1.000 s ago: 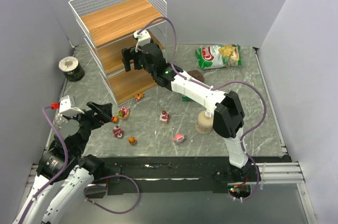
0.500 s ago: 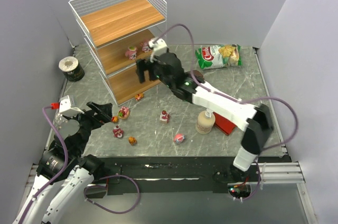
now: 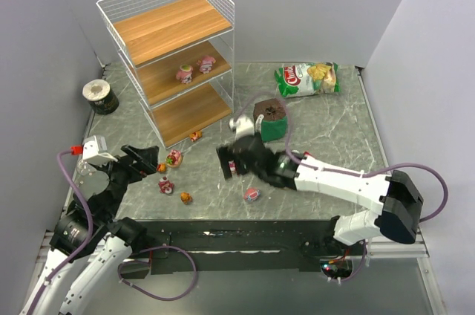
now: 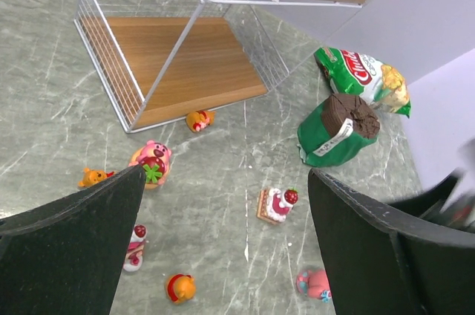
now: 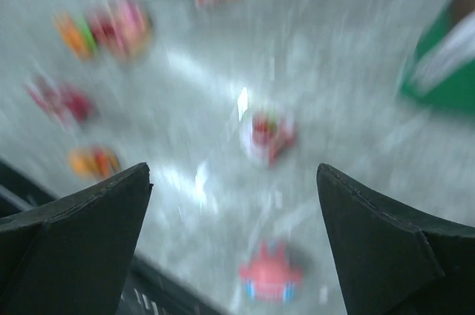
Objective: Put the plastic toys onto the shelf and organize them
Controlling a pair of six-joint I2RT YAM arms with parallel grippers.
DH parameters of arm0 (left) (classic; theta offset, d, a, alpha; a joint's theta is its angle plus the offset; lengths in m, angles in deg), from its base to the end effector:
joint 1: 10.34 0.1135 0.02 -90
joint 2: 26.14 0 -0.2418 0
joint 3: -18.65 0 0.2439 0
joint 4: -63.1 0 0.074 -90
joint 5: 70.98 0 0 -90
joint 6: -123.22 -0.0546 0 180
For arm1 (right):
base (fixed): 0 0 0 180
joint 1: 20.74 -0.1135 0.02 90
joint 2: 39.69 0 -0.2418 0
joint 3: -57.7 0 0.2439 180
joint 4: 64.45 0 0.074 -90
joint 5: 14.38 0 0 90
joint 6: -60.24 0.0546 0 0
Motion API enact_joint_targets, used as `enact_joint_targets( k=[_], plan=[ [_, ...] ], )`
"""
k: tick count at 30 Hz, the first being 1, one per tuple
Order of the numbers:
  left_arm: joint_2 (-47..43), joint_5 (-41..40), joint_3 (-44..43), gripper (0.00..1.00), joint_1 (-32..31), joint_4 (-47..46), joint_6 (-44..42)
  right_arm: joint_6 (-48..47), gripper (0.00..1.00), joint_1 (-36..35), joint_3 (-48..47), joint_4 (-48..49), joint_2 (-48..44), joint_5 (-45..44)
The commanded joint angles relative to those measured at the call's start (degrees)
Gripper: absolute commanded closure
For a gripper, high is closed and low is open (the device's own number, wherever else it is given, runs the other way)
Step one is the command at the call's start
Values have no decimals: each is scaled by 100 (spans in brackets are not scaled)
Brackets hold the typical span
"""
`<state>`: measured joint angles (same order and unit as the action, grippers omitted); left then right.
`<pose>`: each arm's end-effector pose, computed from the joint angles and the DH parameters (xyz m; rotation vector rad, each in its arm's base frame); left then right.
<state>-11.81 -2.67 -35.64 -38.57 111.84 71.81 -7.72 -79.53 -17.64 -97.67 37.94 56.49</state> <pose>0.0941 -0.0276 0.3110 -0.4366 1.6873 -0.5369 0.1781 0.2594 0.2670 -0.5072 2.1265 0.4477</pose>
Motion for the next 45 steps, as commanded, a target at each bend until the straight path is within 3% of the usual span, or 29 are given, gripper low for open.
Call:
enact_joint_targets(
  k=[1, 8, 26, 30, 37, 43, 45],
  plan=[
    [-44, 165, 33, 4, -16, -216, -36, 915, 2, -492, 844, -389, -396, -451],
    [26, 218, 41, 4, -16, -233, -36, 1294, 1, -828, 1591, -378, -467, -1057],
    [202, 183, 33, 4, -16, -216, -18, 1259, 6, -845, 2567, 729, -635, -354],
    [193, 174, 33, 4, -16, -207, -9, 1188, 9, -836, 2656, 940, -529, -354],
    [184, 174, 33, 3, -16, -207, 8, 1276, 24, -828, 2568, 984, -213, -372],
    [176, 165, 33, 4, -16, -198, 17, 1390, 28, -837, 2533, 861, -107, -380],
    [158, 165, 33, 4, -16, -198, 17, 1417, 34, -837, 2533, 844, -133, -442]
  ],
)
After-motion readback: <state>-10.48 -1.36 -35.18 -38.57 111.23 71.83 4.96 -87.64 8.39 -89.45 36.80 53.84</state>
